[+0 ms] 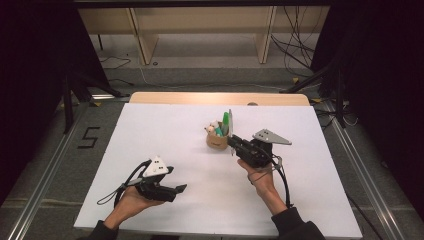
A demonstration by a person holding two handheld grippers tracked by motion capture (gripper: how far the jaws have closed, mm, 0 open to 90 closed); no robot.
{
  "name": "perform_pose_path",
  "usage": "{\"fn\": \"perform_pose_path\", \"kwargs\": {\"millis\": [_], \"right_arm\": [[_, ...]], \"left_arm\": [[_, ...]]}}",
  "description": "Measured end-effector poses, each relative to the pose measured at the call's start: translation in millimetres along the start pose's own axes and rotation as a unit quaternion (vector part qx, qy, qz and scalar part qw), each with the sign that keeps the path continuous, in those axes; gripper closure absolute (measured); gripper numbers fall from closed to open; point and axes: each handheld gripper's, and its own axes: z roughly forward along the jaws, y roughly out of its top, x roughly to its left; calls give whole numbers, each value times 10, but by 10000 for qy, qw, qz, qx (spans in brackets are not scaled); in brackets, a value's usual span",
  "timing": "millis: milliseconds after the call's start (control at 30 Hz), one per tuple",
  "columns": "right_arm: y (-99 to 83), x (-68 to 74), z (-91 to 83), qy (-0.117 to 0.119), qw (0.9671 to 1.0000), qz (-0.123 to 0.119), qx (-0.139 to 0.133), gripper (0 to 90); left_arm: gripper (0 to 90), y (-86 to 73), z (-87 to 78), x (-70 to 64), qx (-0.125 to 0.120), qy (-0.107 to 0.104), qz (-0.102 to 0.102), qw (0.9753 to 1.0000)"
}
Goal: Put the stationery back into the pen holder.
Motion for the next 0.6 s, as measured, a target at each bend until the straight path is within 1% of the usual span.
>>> {"fn": "perform_pose_path", "kwargs": {"millis": [67, 100, 167, 233, 333, 400, 467, 567, 600], "right_arm": [[26, -28, 54, -17, 10000, -11, 6, 798], [38, -43, 83, -11, 10000, 7, 6, 797], [60, -68, 143, -39, 10000, 28, 13, 798], [74, -93, 202, -66, 9999, 85, -30, 798], [100, -116, 287, -128, 9999, 109, -33, 798], [115, -132, 347, -156, 9998, 141, -40, 798], [125, -138, 403, -188, 9997, 159, -68, 798], [141, -139, 481, -264, 9995, 87, -123, 798], [150, -141, 503, -274, 9995, 120, -126, 797]], "left_arm": [[236, -24, -19, 6, -108, 30, -9, 9999], [236, -37, -31, 4, -209, 78, -29, 9997], [235, -55, -59, 16, -309, 85, -124, 9994], [236, -82, -82, 21, -464, 110, -209, 9986], [236, -122, -101, 9, -567, 150, -251, 9980], [235, -145, -96, -13, -550, 136, -290, 9980], [229, -168, -94, -45, -527, 144, -260, 9982], [227, -182, -106, -70, -515, 146, -161, 9984], [226, -185, -109, -70, -535, 139, -191, 9983]]}}
